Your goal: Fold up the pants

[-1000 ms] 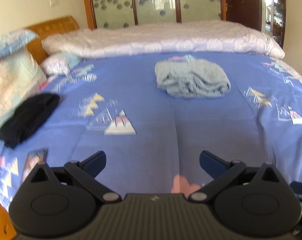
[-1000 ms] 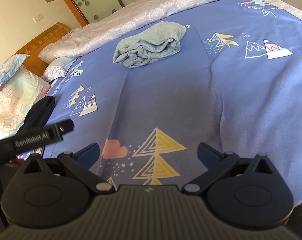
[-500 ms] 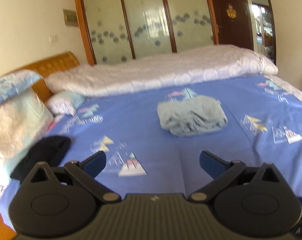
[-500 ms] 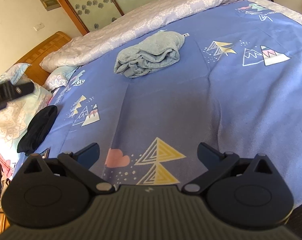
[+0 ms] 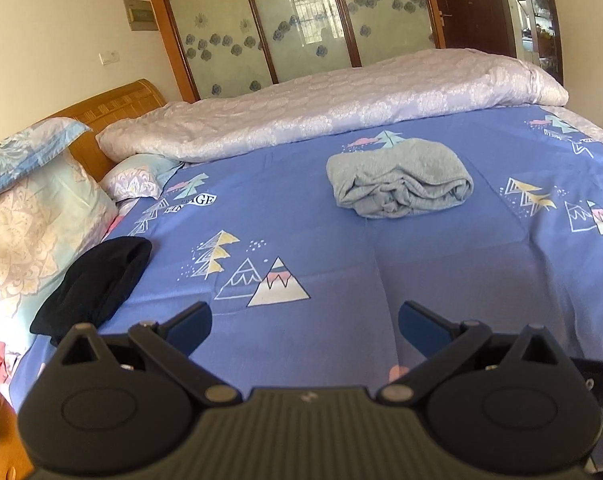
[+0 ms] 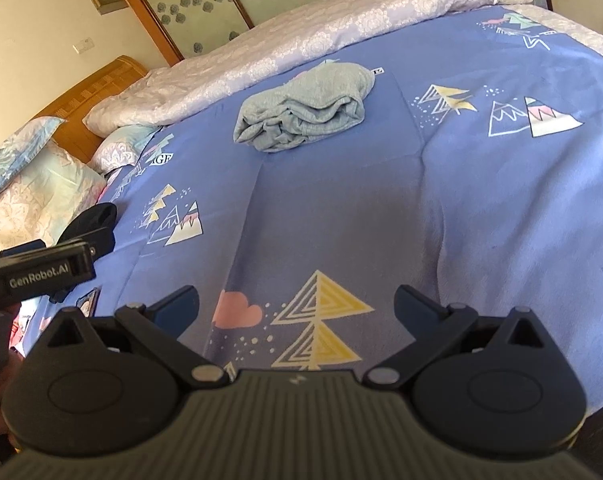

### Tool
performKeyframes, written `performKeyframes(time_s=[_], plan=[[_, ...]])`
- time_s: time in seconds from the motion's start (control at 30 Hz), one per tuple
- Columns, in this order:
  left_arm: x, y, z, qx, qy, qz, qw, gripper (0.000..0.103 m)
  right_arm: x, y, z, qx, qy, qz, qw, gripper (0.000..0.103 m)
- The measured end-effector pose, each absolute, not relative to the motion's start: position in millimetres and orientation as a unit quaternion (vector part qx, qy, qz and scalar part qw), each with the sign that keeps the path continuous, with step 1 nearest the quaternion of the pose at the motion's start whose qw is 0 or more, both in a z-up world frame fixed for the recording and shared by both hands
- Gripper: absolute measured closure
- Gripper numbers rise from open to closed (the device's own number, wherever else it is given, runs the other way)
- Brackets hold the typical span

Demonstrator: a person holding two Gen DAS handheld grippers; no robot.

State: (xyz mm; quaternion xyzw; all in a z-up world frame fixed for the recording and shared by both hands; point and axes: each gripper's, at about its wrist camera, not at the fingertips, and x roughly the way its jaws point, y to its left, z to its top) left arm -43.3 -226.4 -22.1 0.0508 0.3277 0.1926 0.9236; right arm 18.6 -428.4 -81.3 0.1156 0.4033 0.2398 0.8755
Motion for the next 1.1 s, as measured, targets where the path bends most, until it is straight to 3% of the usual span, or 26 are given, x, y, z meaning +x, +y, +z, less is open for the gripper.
performKeyframes(time_s=[1.1], plan=[[-46,-206,-53,0.064,0.364,0.230,0.900,0.000,16,-418,-93,0.115,0.429,0.240,0.863,0.000]])
